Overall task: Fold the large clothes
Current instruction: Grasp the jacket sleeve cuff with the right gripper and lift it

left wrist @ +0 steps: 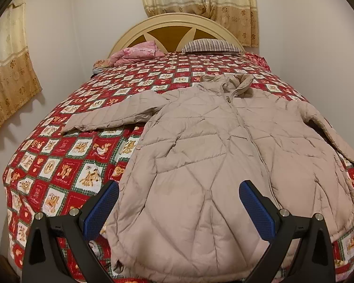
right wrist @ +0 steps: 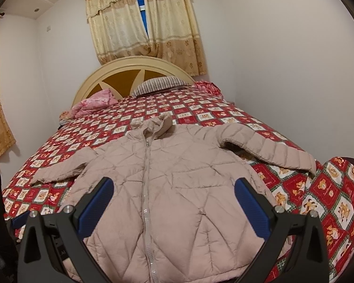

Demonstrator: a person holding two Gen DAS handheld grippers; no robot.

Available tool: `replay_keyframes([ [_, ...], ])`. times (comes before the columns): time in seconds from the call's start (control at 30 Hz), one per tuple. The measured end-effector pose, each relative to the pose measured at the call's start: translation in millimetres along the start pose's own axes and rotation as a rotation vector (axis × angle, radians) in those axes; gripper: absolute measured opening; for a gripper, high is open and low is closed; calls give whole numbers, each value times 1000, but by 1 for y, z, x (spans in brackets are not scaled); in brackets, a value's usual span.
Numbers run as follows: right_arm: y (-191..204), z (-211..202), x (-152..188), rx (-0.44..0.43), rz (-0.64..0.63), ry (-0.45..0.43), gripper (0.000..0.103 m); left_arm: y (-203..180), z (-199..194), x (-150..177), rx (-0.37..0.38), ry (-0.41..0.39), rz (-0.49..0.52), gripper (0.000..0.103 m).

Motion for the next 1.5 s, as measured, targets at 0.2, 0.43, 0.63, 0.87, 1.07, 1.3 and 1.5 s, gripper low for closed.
replay_keyframes([
  [0.2, -18, 20, -1, 48, 24, 22, 103, -5, 24, -18, 18, -2, 6, 102],
  [0.43, -58, 49, -7, 25, 96, 70, 103, -8, 64, -46, 85, -38, 29, 102],
  [0.63, -148, 80, -24, 21, 427, 147, 90, 20, 112, -80, 11, -87, 7, 102],
  [0.87, -282, 78, -51, 137, 876, 57, 80, 31, 180, -71, -12, -27, -21, 102],
  [1.07, -337, 78, -78, 305, 856, 33, 78, 25, 220, -53, 53, 124, -72, 102],
  [1.3, -366, 135, -80, 419, 745, 185, 73, 21, 223, -49, 49, 135, -61, 102],
  [1.5, -368, 169, -66, 530, 602, 278, 49, 24, 228, -48, 60, 150, -67, 102],
])
Point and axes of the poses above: each gripper's, at about its wrist camera, not at the fingertips, and z roughly the way its jaws point, y to its left, x to its underside, the point moved 2 cm from there along z, roughly the way its jaws point, and after that the axes turned 12 degrees about z, right-handed, at the moved point
